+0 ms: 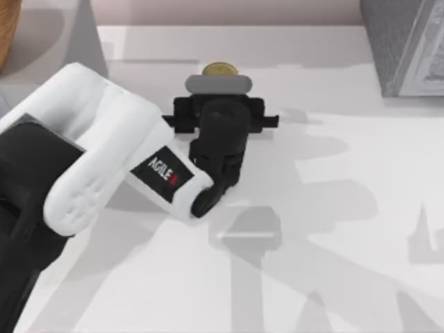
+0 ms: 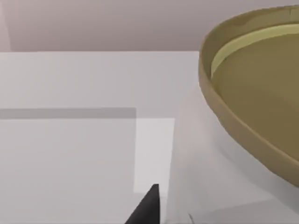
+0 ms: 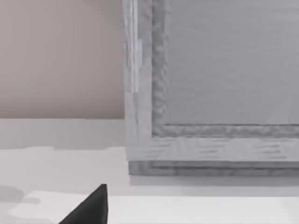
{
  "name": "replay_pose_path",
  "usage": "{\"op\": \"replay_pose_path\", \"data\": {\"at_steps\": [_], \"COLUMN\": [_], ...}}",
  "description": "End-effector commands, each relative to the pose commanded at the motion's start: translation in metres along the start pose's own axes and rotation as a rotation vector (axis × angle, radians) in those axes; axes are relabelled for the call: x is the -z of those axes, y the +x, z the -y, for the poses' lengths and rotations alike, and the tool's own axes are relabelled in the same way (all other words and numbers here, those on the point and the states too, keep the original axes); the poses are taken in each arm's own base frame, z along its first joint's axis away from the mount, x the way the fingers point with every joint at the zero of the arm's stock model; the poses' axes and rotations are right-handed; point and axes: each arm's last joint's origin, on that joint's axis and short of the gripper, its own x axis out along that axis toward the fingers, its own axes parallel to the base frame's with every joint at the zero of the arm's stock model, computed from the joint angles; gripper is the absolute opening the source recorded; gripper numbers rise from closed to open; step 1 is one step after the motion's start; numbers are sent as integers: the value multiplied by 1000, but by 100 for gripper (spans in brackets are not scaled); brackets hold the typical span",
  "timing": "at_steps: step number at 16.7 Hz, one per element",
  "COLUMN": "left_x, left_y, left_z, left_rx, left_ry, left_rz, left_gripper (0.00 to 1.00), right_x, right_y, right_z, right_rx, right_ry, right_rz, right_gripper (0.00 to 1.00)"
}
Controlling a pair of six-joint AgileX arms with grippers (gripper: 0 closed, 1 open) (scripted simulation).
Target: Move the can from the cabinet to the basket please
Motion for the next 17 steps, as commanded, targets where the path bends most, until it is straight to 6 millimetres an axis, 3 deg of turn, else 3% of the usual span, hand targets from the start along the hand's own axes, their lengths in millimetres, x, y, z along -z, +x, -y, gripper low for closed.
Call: {"op": "replay_pose_path", "data": {"at_steps": [4, 5, 14, 17], "left_x": [0, 0, 0, -14], "left_y": [0, 0, -1, -9], "left_z": [0, 0, 1, 3], "left_rx": [0, 0, 3, 4], "left_ry": [0, 0, 2, 5], "left_rz": [0, 0, 0, -7], "left_gripper": [2, 0, 0, 0], "right_x": [0, 0, 0, 0], "right_y": [0, 0, 0, 0], "right_z": [0, 0, 0, 0], "right_rx": [0, 0, 0, 0], "right_ry": [0, 0, 0, 0], "right_rz": [0, 0, 0, 0], "right_gripper": [100, 100, 100, 100]}}
